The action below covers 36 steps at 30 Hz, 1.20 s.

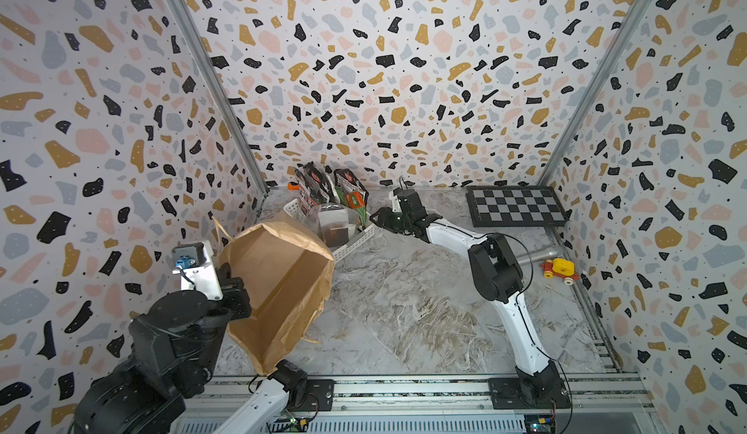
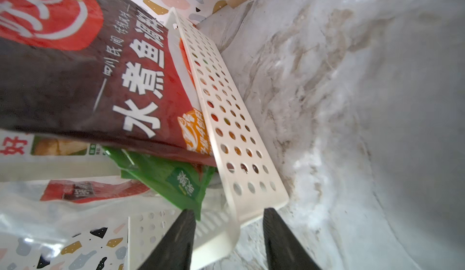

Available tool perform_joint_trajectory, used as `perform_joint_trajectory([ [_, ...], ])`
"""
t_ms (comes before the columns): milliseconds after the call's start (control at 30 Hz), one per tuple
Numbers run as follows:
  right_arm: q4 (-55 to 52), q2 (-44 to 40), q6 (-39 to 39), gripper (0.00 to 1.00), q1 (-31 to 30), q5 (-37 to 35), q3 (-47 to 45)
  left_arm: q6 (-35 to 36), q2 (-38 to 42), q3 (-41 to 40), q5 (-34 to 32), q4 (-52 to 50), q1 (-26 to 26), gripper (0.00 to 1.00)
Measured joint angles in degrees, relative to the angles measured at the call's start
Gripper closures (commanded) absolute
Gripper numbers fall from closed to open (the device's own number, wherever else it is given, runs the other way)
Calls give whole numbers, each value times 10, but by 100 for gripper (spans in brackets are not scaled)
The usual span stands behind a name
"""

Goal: Place the condiment packets inside the bag
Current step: Move the storage box to the center of the board.

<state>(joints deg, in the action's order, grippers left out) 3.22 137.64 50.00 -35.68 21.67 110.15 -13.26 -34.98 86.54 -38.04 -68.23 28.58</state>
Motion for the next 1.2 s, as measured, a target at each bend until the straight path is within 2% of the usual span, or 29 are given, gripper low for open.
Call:
perform_joint_trajectory([
  [200,-29,43,17,68,-2,-3,52,3,3,0,4,-4,0,100],
  [300,-34,42,19,83,-1,-3,56,4,3,1,6,-7,0,100],
  [467,-53,20,-1,100,-1,-10,45,5,3,7,7,-11,0,100],
  [667,-70,-19,-19,100,-5,-12,-4,5,3,15,11,-12,0,100],
  [867,-67,-120,-44,100,23,12,-152,4,-12,32,28,-11,0,100],
  [1200,-108,-382,-146,100,178,53,-466,-22,-86,37,109,2,0,100],
])
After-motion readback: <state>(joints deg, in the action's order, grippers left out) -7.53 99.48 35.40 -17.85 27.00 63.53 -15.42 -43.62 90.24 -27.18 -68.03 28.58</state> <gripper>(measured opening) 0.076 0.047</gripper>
